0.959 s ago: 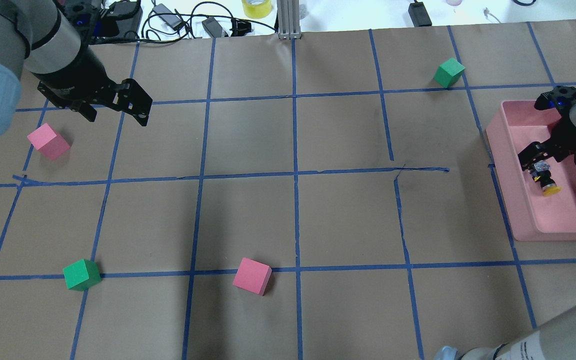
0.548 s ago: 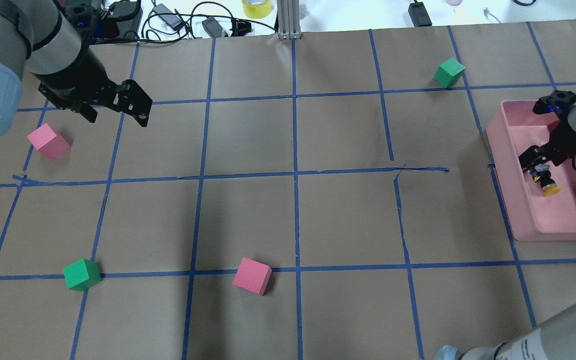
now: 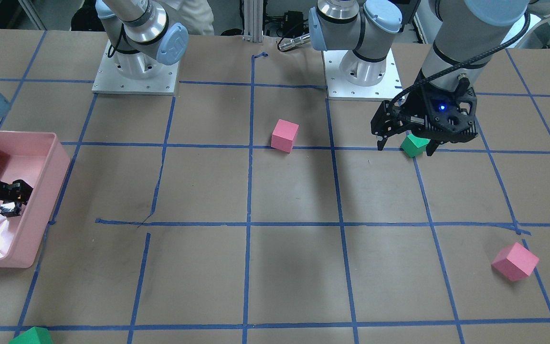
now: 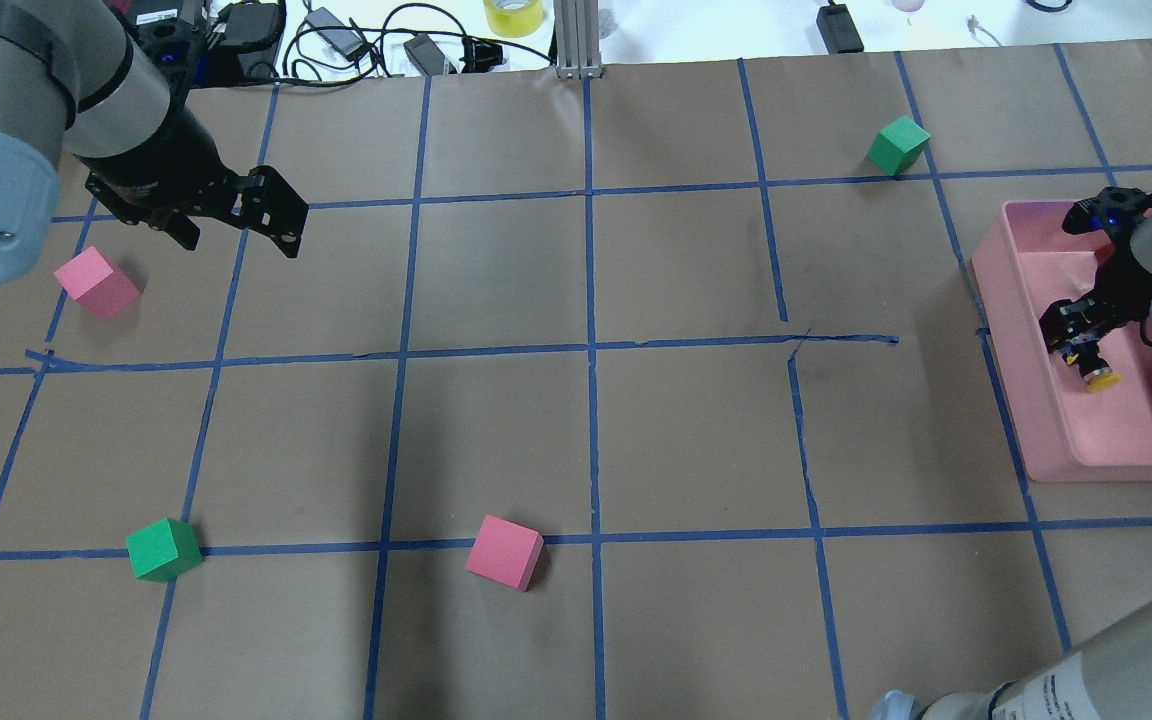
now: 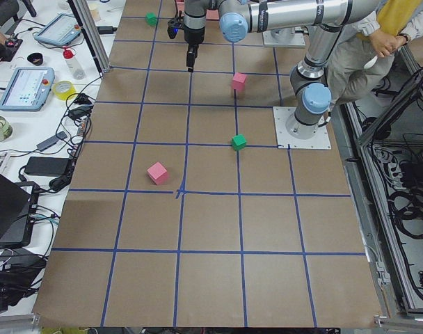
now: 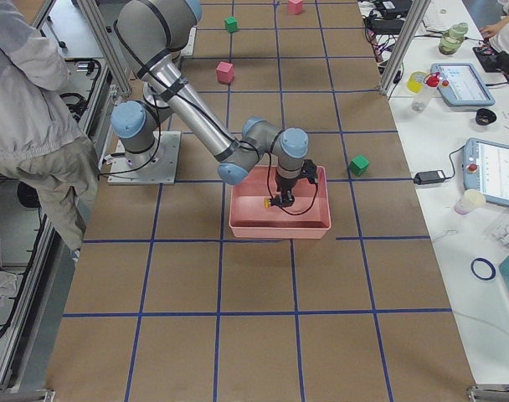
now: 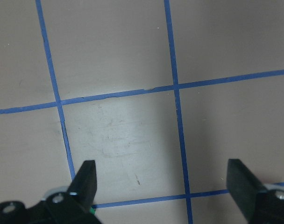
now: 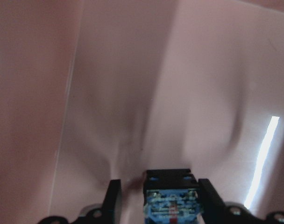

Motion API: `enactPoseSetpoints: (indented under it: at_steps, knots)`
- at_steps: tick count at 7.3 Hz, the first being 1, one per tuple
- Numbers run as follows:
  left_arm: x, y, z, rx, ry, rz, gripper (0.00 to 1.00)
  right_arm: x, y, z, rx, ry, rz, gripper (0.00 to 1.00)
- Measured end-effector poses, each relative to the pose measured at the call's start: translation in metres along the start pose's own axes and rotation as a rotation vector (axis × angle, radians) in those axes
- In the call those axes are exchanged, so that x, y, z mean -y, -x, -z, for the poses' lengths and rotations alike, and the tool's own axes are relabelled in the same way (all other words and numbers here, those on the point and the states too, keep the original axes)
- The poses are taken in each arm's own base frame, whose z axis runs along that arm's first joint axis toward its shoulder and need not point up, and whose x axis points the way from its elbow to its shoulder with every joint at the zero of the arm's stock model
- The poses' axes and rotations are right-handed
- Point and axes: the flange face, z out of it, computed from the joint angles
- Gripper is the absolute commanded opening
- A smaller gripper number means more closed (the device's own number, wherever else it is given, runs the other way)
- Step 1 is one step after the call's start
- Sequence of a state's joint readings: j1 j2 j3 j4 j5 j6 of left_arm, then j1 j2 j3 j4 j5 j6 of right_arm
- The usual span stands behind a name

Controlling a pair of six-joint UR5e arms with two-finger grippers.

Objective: Align button upright
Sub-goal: 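Lower the right gripper into the tray onto the black button switch, then close the right gripper on the switch body and lift it, then carry the switch with the right gripper out of the tray to table center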

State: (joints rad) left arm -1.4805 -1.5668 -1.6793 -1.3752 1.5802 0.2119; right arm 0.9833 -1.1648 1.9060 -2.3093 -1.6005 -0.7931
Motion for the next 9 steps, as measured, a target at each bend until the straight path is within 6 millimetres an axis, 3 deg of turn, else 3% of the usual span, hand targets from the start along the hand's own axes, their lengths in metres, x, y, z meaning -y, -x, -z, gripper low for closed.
enactPoseSetpoints:
  at_steps: [1, 2, 4, 7, 8, 9]
  knots:
    - [0.001, -0.001, 0.0, 0.0, -0.004, -0.002, 1.0, 0.0, -0.001, -0.002, -0.004, -0.001, 0.0, 0.07]
    - [0.001, -0.001, 0.0, -0.001, -0.007, -0.004, 1.0, 0.001, -0.001, 0.001, -0.008, -0.005, -0.001, 0.0]
    - [0.001, -0.002, 0.001, 0.002, -0.009, -0.008, 1.0, 0.003, -0.005, 0.021, -0.031, -0.025, -0.004, 0.0]
    - [0.0, -0.001, 0.0, 0.002, -0.006, -0.008, 1.0, 0.019, -0.006, 0.099, -0.031, -0.04, 0.004, 0.0]
    - [0.0, -0.001, 0.0, 0.003, -0.006, -0.007, 1.0, 0.036, 0.005, 0.135, -0.029, -0.041, 0.027, 0.0]
    - [0.0, 0.0, 0.0, 0.004, -0.006, -0.007, 1.0, 0.058, 0.034, 0.171, -0.024, -0.04, 0.051, 0.0]
